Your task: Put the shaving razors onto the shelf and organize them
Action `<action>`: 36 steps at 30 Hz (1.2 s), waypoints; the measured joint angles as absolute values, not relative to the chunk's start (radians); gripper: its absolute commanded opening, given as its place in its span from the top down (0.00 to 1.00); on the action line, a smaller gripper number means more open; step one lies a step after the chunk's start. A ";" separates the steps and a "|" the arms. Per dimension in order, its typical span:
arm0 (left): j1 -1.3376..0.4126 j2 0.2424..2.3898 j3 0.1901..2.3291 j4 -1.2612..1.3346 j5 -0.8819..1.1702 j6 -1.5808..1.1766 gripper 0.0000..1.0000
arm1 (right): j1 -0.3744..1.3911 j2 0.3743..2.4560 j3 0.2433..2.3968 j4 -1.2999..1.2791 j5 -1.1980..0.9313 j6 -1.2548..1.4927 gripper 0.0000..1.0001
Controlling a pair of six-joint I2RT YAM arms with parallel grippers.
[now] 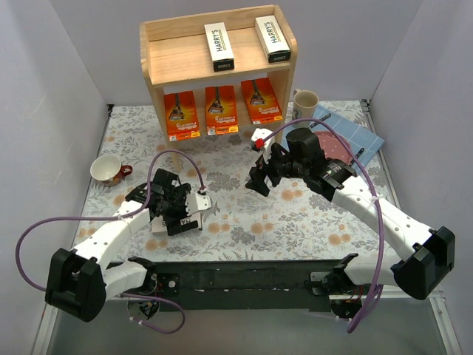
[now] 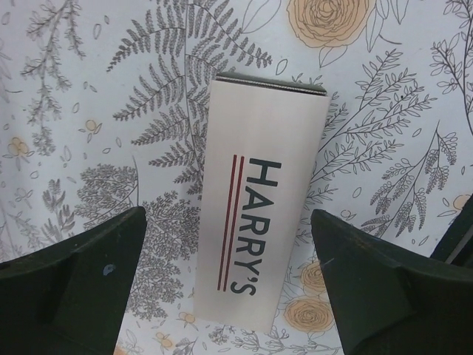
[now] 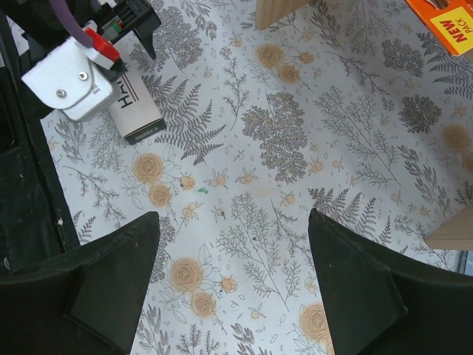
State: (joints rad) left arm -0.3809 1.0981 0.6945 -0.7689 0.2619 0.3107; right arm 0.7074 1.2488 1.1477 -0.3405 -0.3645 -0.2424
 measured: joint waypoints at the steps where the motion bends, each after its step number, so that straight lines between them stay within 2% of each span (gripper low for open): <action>1: -0.378 1.116 0.695 -0.769 0.267 0.321 0.07 | 0.707 1.249 1.148 -0.341 -0.367 -0.243 0.12; 4: -0.373 1.174 0.701 -0.782 0.287 0.345 0.09 | 0.707 1.250 1.148 -0.342 -0.370 -0.246 0.11; 12: -0.372 1.312 0.754 -0.803 0.343 0.424 0.30 | 0.707 1.249 1.148 -0.343 -0.369 -0.268 0.12; 19: -0.389 1.403 0.857 -0.846 0.419 0.546 0.45 | 0.706 1.208 1.116 -0.345 -0.357 -0.300 0.13; 23: -0.435 1.473 0.927 -0.894 0.445 0.596 0.48 | 0.694 1.185 1.095 -0.349 -0.340 -0.319 0.13; 27: -0.513 1.512 0.967 -0.910 0.471 0.611 0.49 | 0.650 1.163 1.062 -0.350 -0.317 -0.324 0.13; 29: -0.561 1.522 0.978 -0.914 0.487 0.606 0.42 | 0.622 1.150 1.043 -0.351 -0.312 -0.323 0.12; 33: -0.624 1.525 1.013 -0.923 0.507 0.540 0.35 | 0.582 1.133 1.018 -0.361 -0.310 -0.327 0.10; 36: -0.619 1.489 1.030 -0.921 0.501 0.486 0.32 | 0.578 1.137 1.019 -0.391 -0.337 -0.360 0.01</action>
